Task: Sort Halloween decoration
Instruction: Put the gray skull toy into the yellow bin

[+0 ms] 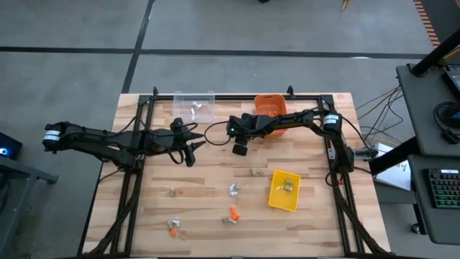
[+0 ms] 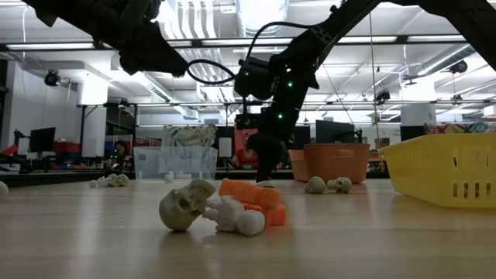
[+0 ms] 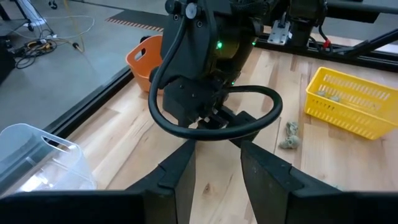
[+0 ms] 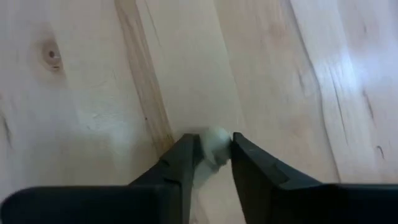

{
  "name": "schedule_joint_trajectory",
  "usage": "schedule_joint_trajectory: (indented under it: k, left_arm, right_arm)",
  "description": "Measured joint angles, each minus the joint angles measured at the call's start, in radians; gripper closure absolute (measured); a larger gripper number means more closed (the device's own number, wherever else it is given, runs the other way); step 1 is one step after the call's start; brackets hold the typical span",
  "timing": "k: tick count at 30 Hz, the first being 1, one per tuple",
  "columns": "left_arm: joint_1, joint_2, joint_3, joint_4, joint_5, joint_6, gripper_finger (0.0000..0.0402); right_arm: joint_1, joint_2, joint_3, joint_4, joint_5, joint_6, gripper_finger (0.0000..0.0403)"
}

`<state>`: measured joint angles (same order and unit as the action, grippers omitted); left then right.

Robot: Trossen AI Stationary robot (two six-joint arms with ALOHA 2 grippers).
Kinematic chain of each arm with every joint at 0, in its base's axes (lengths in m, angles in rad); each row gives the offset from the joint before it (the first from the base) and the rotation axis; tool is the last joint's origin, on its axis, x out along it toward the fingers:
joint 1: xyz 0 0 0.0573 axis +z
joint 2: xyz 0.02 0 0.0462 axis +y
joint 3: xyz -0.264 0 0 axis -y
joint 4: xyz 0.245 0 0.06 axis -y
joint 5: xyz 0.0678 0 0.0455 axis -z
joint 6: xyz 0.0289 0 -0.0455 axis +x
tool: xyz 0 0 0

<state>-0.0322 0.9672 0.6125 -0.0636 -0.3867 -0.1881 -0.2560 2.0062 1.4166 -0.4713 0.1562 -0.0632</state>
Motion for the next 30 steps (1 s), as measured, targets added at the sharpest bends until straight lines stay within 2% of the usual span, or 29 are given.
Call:
schedule_joint_trajectory:
  k: [5, 11, 21, 26, 30]
  left_arm:
    - [0.000, 0.000, 0.000, 0.021, 0.000, 0.000, 0.0292]
    - [0.000, 0.000, 0.000, 0.024, 0.000, 0.000, 0.0292]
    - [0.000, 0.000, 0.000, 0.027, 0.000, 0.000, 0.0292]
    - [0.000, 0.000, 0.000, 0.027, 0.000, 0.000, 0.0292]
    - [0.000, 0.000, 0.000, 0.027, 0.000, 0.000, 0.0292]
  right_arm:
    - [0.000, -0.012, 0.000, -0.003, -0.007, -0.015, 0.0350]
    - [0.000, -0.057, -0.002, -0.006, -0.017, -0.018, 0.0367]
    - [0.001, -0.137, -0.001, -0.002, -0.119, -0.015, 0.0393]
    - [0.001, -0.144, -0.001, -0.002, -0.216, -0.013, 0.0394]
    - [0.005, -0.144, -0.013, 0.018, -0.229, 0.001, 0.0394]
